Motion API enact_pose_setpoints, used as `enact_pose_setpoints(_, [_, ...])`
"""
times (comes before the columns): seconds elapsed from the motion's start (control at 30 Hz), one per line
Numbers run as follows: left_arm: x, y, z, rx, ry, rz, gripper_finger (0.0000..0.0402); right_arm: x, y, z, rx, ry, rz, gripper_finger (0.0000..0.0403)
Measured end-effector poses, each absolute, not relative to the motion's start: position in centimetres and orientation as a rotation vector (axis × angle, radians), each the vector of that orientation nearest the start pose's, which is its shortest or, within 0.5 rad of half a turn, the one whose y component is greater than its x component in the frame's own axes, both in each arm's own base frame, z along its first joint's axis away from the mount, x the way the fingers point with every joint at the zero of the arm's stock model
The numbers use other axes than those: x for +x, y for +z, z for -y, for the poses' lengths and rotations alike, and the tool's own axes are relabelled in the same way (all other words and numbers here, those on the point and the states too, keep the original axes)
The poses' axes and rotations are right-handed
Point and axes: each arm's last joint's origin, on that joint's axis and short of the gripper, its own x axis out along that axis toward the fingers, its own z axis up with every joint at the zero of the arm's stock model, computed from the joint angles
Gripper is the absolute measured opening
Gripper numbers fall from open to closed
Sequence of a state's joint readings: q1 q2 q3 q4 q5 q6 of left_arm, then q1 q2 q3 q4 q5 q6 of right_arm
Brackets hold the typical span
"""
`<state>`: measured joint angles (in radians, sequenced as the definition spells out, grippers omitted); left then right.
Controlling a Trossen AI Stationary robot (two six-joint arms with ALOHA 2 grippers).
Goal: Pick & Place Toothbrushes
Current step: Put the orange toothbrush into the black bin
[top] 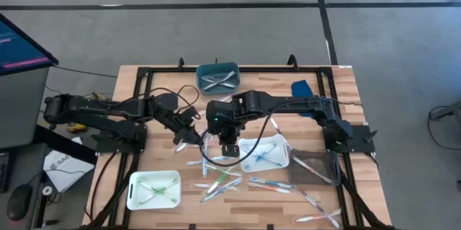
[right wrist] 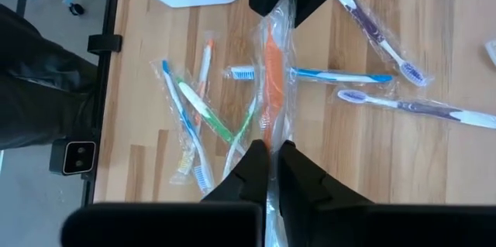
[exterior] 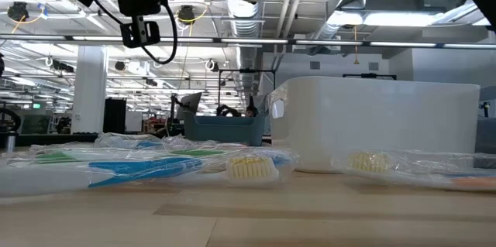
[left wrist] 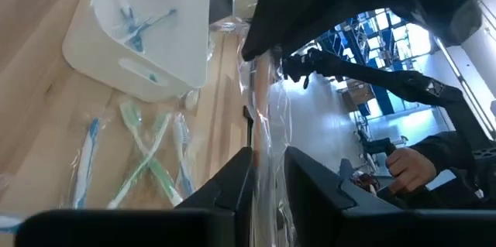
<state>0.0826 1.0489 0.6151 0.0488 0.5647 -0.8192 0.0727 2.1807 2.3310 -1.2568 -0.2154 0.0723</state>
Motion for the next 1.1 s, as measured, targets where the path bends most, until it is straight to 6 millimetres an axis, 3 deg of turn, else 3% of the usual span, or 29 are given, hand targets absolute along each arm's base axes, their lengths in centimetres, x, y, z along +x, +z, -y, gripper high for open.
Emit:
enact_pose_setpoints(0.8, [21.2, 27.5, -1.2, -0.860, -0.335, -0.352, 0.0079, 44.2, 32.8, -4.1, 0.143, 0.205, -1.164, 0.0004])
enact_pose_setpoints(1.1, [21.0, 27.7, -1.6, -0.856, -0.320, -0.325, 0.0079, 43.0, 32.4, -4.9, 0.157, 0.197, -1.294, 0.0004])
